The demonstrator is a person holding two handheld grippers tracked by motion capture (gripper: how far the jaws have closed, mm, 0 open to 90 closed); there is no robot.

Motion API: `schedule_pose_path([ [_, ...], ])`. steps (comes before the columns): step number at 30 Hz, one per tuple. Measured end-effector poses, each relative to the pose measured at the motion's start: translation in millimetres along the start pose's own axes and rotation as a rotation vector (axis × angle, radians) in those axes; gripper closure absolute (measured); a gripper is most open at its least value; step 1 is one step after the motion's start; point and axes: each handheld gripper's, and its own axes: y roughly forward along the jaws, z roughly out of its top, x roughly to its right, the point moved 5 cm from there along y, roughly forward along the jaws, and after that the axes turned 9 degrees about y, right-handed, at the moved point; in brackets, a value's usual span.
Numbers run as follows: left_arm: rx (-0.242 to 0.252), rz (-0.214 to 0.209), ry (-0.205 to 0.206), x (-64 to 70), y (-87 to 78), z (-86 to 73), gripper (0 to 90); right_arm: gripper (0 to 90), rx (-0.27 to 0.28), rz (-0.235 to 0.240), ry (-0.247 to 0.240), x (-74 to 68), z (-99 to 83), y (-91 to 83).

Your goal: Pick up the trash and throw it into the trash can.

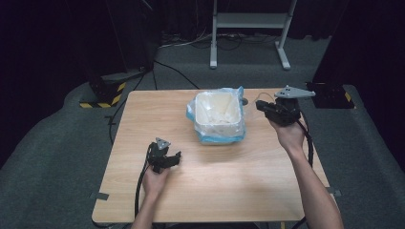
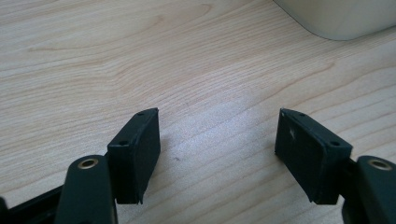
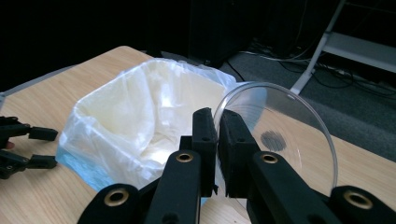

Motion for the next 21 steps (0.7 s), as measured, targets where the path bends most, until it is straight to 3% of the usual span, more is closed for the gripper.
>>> schedule_pose_path([
  [10,0.000,0.000,0.000,0.0,0.0,0.0,30.7,85.2,0.006,0.050,-0.042,-24.9,7.4,3.8],
  [21,0.000,0.000,0.000,0.0,0.0,0.0,30.7,85.1,-0.002,0.075,-0.064,-38.4,12.9,19.8],
])
